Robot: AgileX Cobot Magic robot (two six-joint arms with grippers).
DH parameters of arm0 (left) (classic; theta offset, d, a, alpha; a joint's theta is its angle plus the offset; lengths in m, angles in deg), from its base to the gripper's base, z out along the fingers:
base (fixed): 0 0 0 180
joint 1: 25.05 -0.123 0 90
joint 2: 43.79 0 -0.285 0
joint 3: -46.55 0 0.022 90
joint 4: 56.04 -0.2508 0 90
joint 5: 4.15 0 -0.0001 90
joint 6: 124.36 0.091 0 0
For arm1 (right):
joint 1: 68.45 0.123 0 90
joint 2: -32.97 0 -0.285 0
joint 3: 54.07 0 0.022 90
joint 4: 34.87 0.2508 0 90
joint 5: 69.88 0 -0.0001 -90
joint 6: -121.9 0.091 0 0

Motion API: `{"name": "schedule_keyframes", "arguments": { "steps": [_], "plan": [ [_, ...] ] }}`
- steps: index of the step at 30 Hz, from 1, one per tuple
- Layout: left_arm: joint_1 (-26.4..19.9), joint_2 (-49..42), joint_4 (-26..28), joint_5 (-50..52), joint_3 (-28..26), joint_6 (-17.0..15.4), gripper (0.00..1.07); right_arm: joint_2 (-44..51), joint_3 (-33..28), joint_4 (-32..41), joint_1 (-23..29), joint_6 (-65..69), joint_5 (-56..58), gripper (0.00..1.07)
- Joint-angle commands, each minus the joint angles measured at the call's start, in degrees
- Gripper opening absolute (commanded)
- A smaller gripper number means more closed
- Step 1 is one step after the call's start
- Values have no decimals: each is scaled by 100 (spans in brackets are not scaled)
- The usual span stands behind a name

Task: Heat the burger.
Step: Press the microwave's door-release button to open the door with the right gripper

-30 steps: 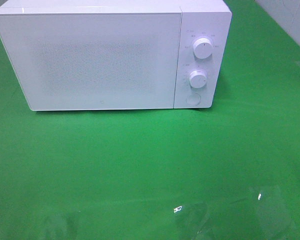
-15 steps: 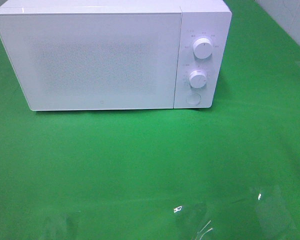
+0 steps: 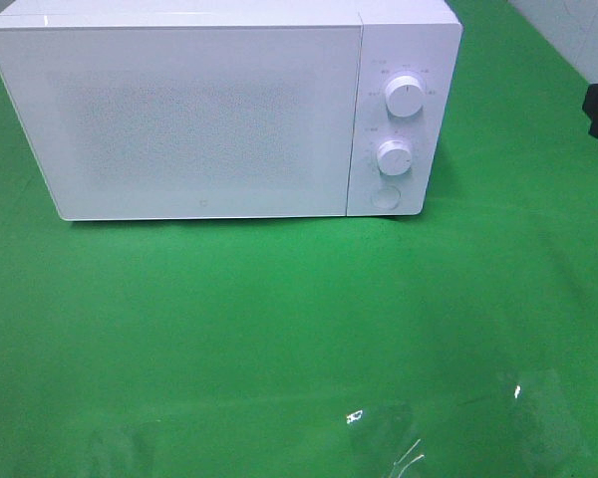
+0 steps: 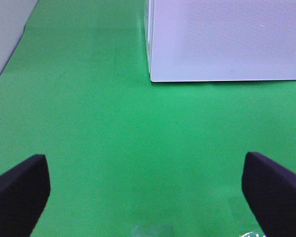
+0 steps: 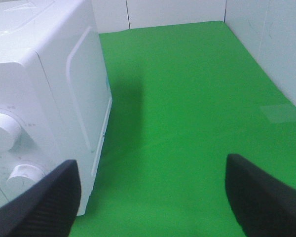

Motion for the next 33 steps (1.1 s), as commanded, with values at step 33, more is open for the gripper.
{"name": "schedule_keyframes", "arguments": {
  "steps": [33],
  "plan": [
    [-23,-34,52,57,17,-6,98,-2825,-602,3919,3971,-1106,-4108,76]
  ]
}}
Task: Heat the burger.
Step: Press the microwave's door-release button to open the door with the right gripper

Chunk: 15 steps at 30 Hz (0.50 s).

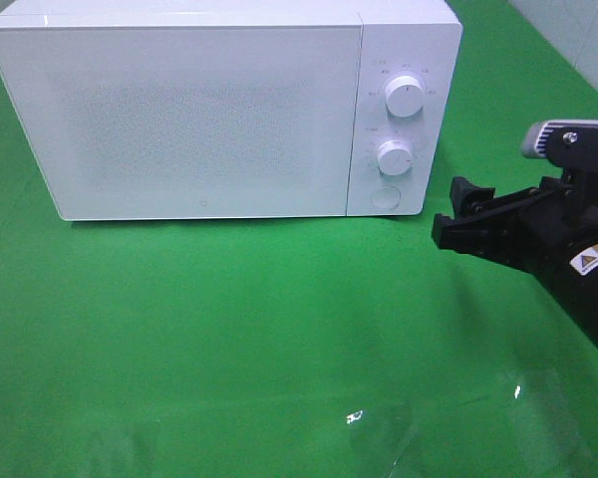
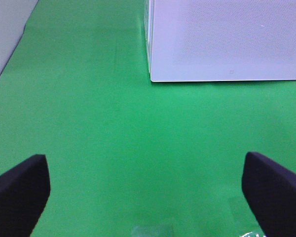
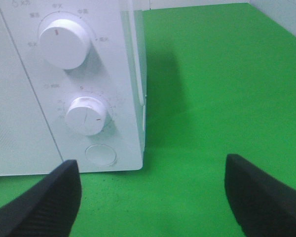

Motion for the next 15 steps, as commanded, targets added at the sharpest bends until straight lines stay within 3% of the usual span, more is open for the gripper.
{"name": "schedule_keyframes", "arguments": {
  "steps": [1,7,15],
  "plan": [
    [-23,-34,52,57,17,-6,98,-103,17,201,281,-52,-201,76],
    [-23,-34,52,57,17,-6,98,-275,281,504,854,-40,-195,76],
    [-23,-34,52,57,17,-6,98,-275,573,504,968,80,63,76]
  ]
}}
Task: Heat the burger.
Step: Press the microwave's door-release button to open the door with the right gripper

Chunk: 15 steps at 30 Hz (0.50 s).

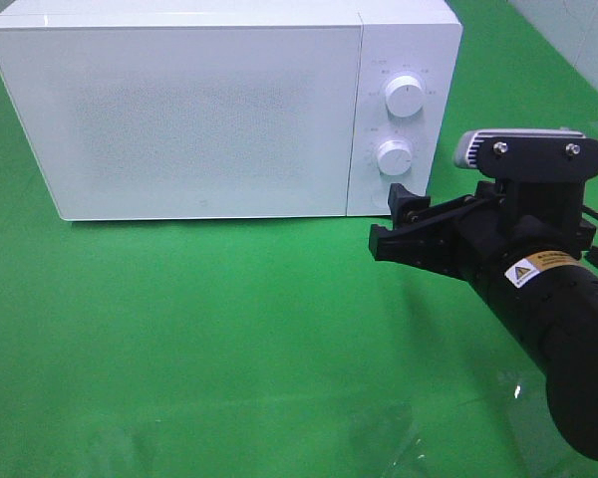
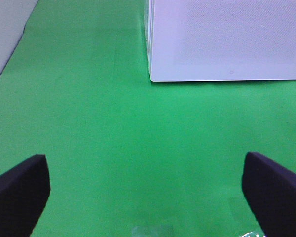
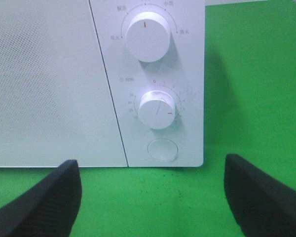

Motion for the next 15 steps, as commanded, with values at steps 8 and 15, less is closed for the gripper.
{"name": "schedule_keyframes", "arguments": {
  "steps": [8,15],
  "plan": [
    [-23,-34,52,57,17,-6,98,-6,138,40,11,2607,413,72],
    [-23,-34,52,57,17,-6,98,-6,138,-80,11,6234,756,45]
  ]
}}
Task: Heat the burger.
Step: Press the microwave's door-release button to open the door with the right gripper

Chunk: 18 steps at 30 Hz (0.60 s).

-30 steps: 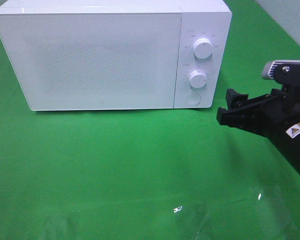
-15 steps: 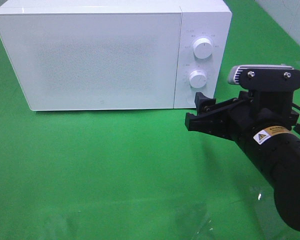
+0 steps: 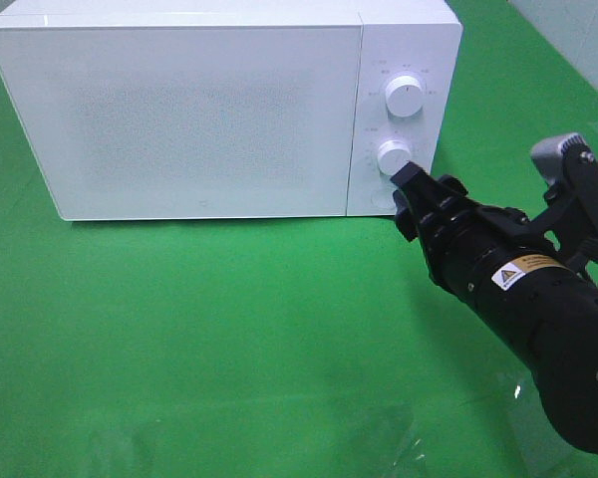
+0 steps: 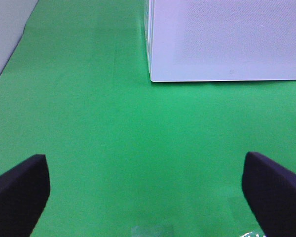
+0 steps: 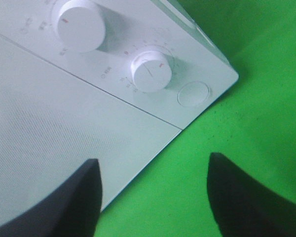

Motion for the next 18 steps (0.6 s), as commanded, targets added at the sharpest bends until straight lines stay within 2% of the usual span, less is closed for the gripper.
{"name": "schedule_keyframes", "arguments": {
  "steps": [1,2,3,5,6,7,8,9,18],
  "plan": [
    [-23,-34,52,57,17,-6,98,0,52,-138,0,1123,86,45],
    [-23,-34,52,57,17,-6,98,0,52,-166,0,1650,86,34],
    [-23,-34,52,57,17,-6,98,0,52,-166,0,1650,86,34],
    [-23,-34,52,57,17,-6,98,0,52,-155,-6,2086,86,16],
    [-23,-34,52,57,17,-6,98,0,52,-155,-6,2086,86,16],
    [-23,-34,52,57,17,-6,98,0,52,-97,-6,2206,86,5],
    [-23,-34,52,57,17,-6,98,0,52,-97,-6,2206,86,5],
    [-23,-34,52,57,17,-6,98,0,52,-29,-6,2326,86,0],
    [-23,-34,52,57,17,-6,98,-23,52,413,-23,2424,63,0]
  ]
}}
